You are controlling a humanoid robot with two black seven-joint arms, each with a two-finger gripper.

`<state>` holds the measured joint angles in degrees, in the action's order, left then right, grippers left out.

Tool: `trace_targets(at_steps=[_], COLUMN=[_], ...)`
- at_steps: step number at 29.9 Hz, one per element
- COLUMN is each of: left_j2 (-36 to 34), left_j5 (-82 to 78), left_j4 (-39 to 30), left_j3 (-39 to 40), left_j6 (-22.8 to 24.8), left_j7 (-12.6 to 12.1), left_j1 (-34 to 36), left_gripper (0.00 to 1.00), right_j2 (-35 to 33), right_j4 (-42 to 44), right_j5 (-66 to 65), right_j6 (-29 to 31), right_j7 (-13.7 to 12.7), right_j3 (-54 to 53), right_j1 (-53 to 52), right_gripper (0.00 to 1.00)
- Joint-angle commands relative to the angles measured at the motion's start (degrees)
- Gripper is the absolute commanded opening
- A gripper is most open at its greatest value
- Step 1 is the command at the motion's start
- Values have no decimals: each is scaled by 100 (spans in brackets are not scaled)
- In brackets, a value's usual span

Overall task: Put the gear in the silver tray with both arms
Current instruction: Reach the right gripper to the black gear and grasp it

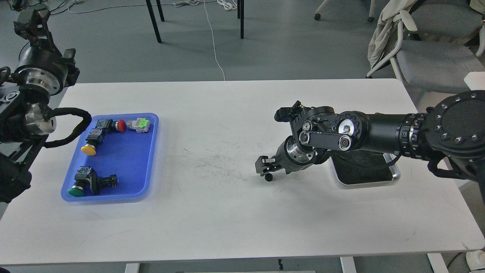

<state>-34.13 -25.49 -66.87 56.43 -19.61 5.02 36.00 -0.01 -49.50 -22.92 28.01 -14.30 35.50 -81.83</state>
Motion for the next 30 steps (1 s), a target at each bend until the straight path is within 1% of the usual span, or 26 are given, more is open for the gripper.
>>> trace_targets(at_steps=[1, 16, 19, 25, 30], left_j2=[-5, -5, -5, -5, 3], left_j5=[-9, -9, -9, -9, -9], left_j4=[-133, -230, -230, -230, -230], left_j3=[-9, 0, 0, 0, 0], left_j6=[-96, -175, -175, -175, -175], left_j7=[8, 52, 52, 52, 52], left_j1=[-31, -137, -155, -172, -172], left_gripper=[98, 98, 98, 98, 98], right_j2=[1, 1, 1, 1, 1], right_j4=[-60, -227, -227, -210, -210], right_j5=[-20, -37, -64, -90, -81], right_j6=[-1, -1, -1, -1, -1], right_j7=[-20, -20, -82, -170, -249], right_j3=[1, -8, -8, 10, 28], right_j1=[-52, -35, -26, -8, -8], right_gripper=[70, 70, 70, 58, 41])
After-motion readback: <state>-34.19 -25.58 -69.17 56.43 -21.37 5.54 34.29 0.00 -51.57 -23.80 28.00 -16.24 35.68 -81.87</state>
